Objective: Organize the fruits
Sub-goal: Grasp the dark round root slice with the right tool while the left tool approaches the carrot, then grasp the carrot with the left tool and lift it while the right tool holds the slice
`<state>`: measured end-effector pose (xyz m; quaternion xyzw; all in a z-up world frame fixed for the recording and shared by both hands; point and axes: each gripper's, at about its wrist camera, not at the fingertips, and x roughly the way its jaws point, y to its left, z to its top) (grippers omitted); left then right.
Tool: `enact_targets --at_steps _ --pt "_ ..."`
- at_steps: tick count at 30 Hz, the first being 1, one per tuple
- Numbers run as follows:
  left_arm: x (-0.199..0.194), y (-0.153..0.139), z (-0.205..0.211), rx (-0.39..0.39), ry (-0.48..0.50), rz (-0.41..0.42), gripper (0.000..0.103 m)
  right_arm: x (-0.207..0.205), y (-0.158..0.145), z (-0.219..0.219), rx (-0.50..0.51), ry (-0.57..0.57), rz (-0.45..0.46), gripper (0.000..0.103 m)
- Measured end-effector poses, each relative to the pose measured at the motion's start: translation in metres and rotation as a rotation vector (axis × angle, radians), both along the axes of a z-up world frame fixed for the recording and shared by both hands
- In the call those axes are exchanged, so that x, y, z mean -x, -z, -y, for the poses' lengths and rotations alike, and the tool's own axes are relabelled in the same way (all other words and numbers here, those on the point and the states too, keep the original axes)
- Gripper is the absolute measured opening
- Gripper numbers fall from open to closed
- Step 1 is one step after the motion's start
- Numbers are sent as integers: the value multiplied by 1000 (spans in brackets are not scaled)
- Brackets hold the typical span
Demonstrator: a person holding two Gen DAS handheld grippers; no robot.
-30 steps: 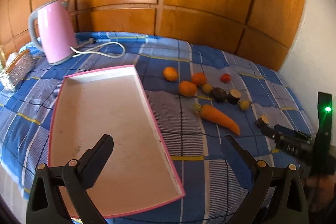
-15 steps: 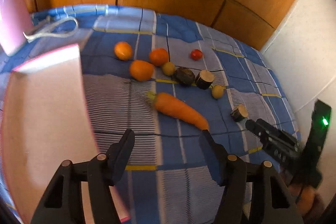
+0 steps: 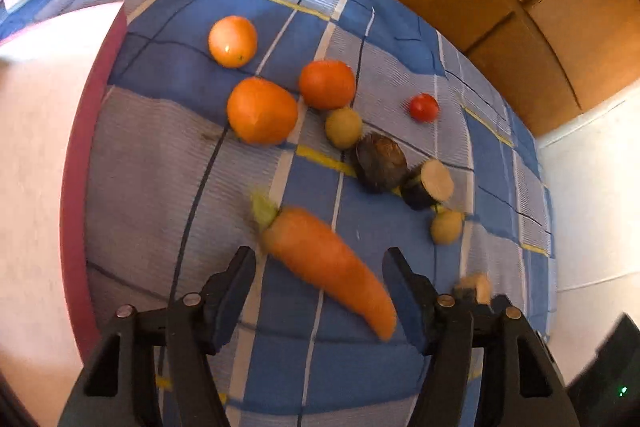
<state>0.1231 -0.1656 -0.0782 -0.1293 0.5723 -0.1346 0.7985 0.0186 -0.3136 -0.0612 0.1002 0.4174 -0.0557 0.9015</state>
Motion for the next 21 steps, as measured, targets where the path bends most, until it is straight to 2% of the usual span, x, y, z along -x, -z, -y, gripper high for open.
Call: enact_targets --at_steps 5,8,9,10,17,21 --pt "-12 1 15 -48 12 22 66 -6 6 4 -2 -8 -6 44" --pt "-10 2 24 -101 58 71 65 -9 11 4 -3 -15 -15 44" --pt "-8 3 25 -112 70 83 63 -10 13 4 -5 -12 -17 43" --pt "-2 3 25 -125 90 97 63 -11 15 6 -4 -3 -18 37" --pt "6 3 2 -28 32 72 64 -12 24 8 -10 3 -20 35" --pt "2 2 1 -23 -6 41 66 -11 23 9 -22 11 -17 35"
